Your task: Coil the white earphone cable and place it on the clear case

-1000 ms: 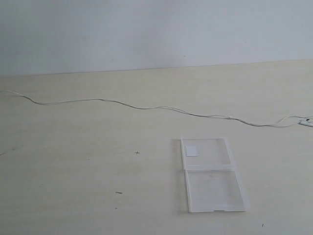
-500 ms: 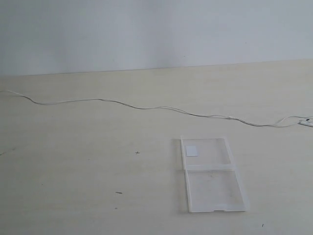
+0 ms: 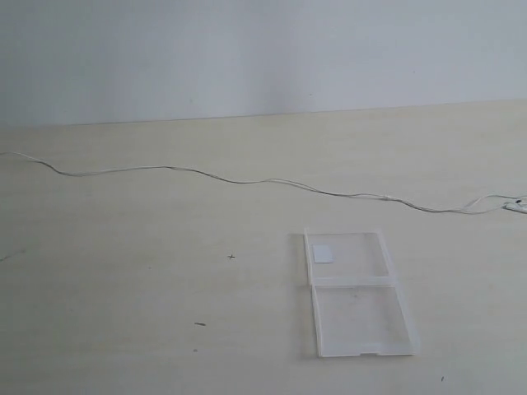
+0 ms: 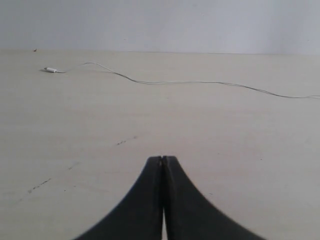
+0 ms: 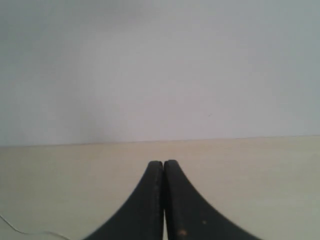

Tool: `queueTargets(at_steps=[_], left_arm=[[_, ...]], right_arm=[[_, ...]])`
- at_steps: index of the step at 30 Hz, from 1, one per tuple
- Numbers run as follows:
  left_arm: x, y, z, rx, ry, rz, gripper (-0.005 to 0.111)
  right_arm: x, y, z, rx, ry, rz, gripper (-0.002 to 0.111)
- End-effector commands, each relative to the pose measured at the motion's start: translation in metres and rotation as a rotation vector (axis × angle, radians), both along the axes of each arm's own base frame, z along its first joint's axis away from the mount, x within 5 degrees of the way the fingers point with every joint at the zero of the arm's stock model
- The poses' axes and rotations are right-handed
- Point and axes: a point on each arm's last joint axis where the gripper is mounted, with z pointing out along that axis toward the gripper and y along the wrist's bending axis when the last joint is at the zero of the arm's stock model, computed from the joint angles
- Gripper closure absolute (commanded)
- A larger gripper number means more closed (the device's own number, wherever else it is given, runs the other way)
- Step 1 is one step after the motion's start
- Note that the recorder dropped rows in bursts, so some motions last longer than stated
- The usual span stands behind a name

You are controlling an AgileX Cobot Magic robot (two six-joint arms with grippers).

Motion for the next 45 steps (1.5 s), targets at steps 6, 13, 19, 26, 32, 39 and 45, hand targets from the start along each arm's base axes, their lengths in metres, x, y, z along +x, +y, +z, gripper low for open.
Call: queueTargets(at_steps=[6, 13, 19, 26, 32, 39, 45], left_arm=[[0.0, 0.0, 0.0, 0.0, -0.01, 0.004, 0.107], [0.0, 0.0, 0.0, 0.0, -0.01, 0.004, 0.107], [0.0, 0.0, 0.0, 0.0, -0.01, 0.004, 0.107], [0.0, 0.0, 0.0, 0.0, -0.01, 0.004, 0.107], [0.0, 0.0, 0.0, 0.0, -0.01, 0.004, 0.107], [0.0, 0.0, 0.0, 0.0, -0.01, 0.004, 0.107], [0.0, 0.0, 0.0, 0.0, -0.01, 0.004, 0.107]], right_arm=[[0.091, 0.011, -0.042, -0.35, 0.385, 0.312, 0.108], [0.12, 0.064, -0.063, -0.464, 0.492, 0.736, 0.108], [0.13, 0.116, -0.105, -0.643, 0.551, 0.9, 0.108], [0.145, 0.155, -0.161, -0.777, 0.529, 0.967, 0.108], [0.158, 0.169, -0.19, -0.718, 0.461, 0.94, 0.106], [0.164, 0.174, -0.226, -0.667, 0.494, 0.94, 0.082], [0.169, 0.181, -0.241, -0.573, 0.47, 0.907, 0.073]])
